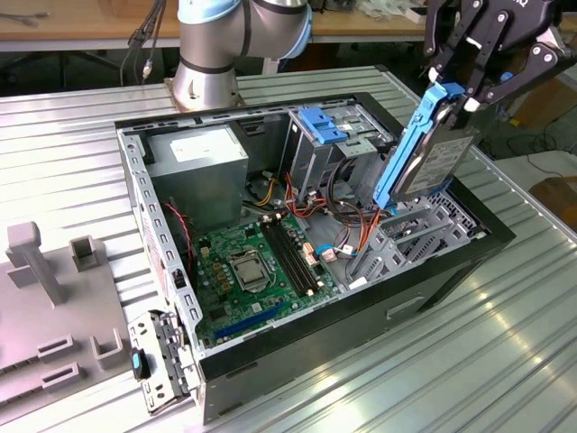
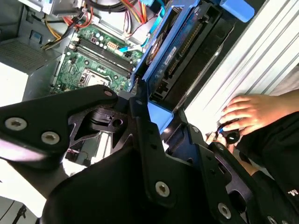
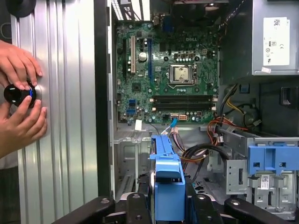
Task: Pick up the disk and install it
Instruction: 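Insert the disk into the insertion slot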
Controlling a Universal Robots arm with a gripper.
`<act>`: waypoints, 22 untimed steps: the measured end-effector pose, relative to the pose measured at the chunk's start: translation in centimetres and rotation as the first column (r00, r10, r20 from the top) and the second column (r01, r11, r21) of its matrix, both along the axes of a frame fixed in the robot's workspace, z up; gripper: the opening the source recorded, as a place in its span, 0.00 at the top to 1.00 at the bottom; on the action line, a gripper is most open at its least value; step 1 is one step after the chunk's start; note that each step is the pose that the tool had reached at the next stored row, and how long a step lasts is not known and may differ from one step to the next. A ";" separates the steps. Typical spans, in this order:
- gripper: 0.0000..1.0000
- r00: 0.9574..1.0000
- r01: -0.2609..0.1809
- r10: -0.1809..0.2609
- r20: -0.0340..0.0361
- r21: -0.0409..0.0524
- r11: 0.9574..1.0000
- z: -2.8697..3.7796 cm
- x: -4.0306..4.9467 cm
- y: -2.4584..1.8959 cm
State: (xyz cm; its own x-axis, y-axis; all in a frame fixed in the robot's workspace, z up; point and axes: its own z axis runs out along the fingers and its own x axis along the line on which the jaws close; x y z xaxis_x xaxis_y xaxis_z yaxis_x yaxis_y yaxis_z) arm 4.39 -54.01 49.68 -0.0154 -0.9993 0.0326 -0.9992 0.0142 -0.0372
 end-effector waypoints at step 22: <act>0.63 0.999 0.032 -0.032 -0.007 -0.003 0.999 -2.52 1.64 -0.92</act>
